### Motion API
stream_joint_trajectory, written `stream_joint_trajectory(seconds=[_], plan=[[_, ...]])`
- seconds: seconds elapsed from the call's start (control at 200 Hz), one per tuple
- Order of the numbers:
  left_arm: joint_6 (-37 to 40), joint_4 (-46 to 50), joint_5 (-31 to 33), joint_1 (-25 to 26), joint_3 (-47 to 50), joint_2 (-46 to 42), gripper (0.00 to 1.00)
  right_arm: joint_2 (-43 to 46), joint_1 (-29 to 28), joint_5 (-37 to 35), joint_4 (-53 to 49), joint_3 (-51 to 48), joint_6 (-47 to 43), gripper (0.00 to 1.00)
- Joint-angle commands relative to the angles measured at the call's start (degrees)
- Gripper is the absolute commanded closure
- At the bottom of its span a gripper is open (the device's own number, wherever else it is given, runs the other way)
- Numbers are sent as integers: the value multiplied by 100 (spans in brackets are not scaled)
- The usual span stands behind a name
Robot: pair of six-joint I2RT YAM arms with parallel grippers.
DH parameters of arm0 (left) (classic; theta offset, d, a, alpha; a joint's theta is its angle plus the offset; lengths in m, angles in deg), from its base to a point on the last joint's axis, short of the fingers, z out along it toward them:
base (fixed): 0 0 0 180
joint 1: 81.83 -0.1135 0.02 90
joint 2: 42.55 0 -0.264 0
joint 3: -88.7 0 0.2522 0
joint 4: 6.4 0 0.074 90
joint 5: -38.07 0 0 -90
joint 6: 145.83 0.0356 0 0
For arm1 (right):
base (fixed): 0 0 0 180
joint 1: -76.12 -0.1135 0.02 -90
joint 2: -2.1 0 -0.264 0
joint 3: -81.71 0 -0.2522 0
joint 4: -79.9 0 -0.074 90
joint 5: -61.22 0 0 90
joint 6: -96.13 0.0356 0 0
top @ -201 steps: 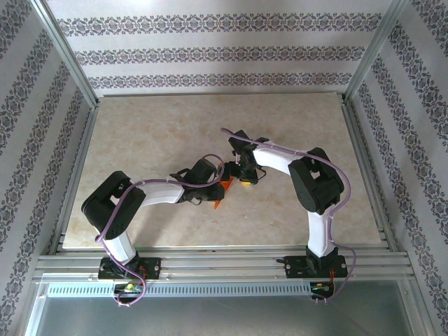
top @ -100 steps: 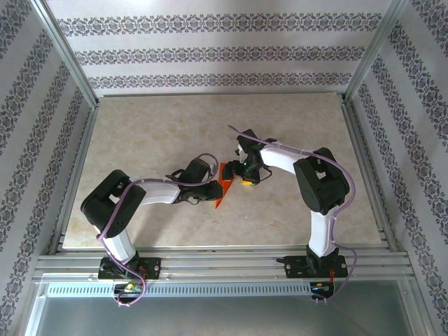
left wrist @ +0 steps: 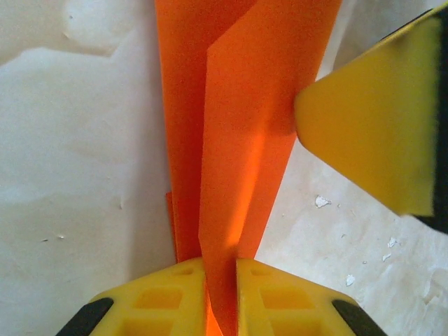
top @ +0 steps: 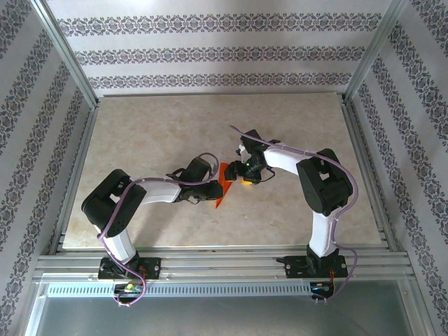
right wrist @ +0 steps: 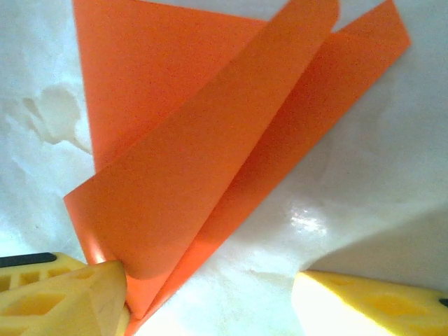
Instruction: Fold a paper plane with a square sheet of paper (pick it up from the middle)
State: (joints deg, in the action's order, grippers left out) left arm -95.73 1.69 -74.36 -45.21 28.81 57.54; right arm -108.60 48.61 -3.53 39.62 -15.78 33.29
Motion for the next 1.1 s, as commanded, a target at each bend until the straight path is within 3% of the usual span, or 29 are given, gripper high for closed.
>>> stream_joint_trajectory(seconds=[0.0,0.215,0.34,0.55,1.094], plan=[[88,724,110,-62,-77,232,82,-20,-34,-162,665,-428,-60,25],[70,794,71,-66,-134,317,82,1261,-16,27,2030,-1239,438,31],[87,827,68,-63,-151,309,83,1351,-39,386,2659,-1545,808,52],[92,829,55,-67,-140,326,83,903,-243,647,3021,-1429,1181,76],[98,886,-11,-67,-211,435,83,549,-282,297,2723,-1374,1152,82]])
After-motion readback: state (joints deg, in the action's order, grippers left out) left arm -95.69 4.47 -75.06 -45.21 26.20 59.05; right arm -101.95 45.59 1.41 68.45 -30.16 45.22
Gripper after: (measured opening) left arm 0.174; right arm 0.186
